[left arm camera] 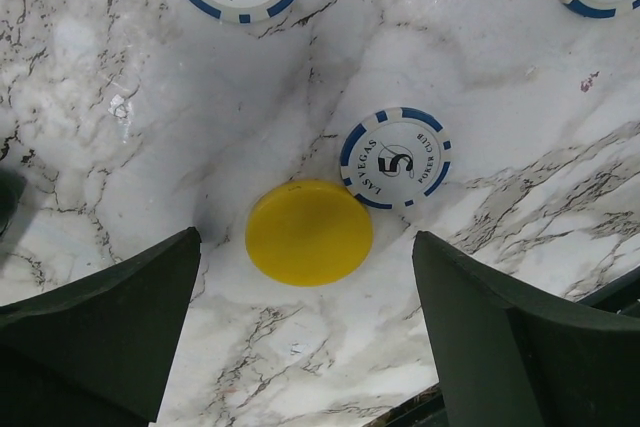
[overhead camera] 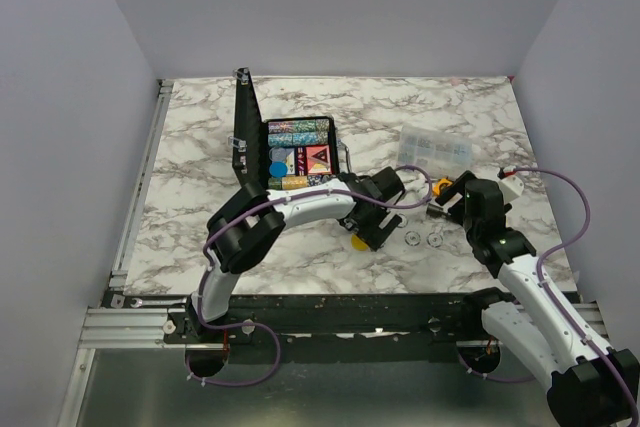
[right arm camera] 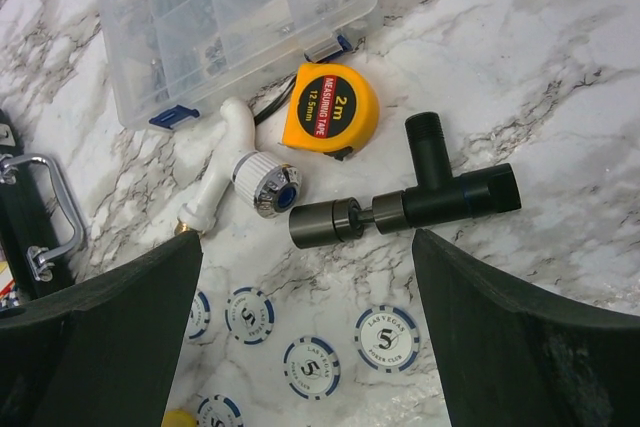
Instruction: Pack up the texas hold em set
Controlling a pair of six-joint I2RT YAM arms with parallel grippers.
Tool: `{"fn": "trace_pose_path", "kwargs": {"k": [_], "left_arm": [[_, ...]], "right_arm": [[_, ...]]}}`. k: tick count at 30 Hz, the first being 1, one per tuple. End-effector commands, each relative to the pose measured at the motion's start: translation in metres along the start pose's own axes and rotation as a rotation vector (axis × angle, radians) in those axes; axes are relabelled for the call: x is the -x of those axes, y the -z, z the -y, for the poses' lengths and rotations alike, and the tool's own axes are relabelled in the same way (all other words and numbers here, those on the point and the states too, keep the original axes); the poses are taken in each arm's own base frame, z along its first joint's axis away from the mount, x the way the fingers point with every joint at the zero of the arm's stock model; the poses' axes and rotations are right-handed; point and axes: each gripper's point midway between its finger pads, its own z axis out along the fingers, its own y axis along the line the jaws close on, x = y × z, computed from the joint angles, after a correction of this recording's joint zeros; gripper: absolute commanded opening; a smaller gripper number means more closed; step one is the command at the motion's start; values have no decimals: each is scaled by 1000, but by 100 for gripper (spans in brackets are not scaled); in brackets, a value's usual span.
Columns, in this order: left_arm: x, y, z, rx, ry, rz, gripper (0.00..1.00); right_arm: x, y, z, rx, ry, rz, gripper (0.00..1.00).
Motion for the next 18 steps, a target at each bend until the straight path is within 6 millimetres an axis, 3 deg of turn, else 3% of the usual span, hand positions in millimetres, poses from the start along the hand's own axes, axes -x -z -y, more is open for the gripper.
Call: {"fn": "trace_pose_path", "kwargs": {"k": [1, 11, 18], "left_arm": [[-4, -6, -1, 51, -43, -13, 85], [-14, -14, -5, 123, -74, -45, 79], [-11, -16, -2, 111, -79, -44, 68]], "right_arm": [[-1, -2, -1, 15, 6, 4, 88], [-2, -2, -2, 19, 11, -3, 88], [-3, -3, -3, 25, 13, -7, 88]]}}
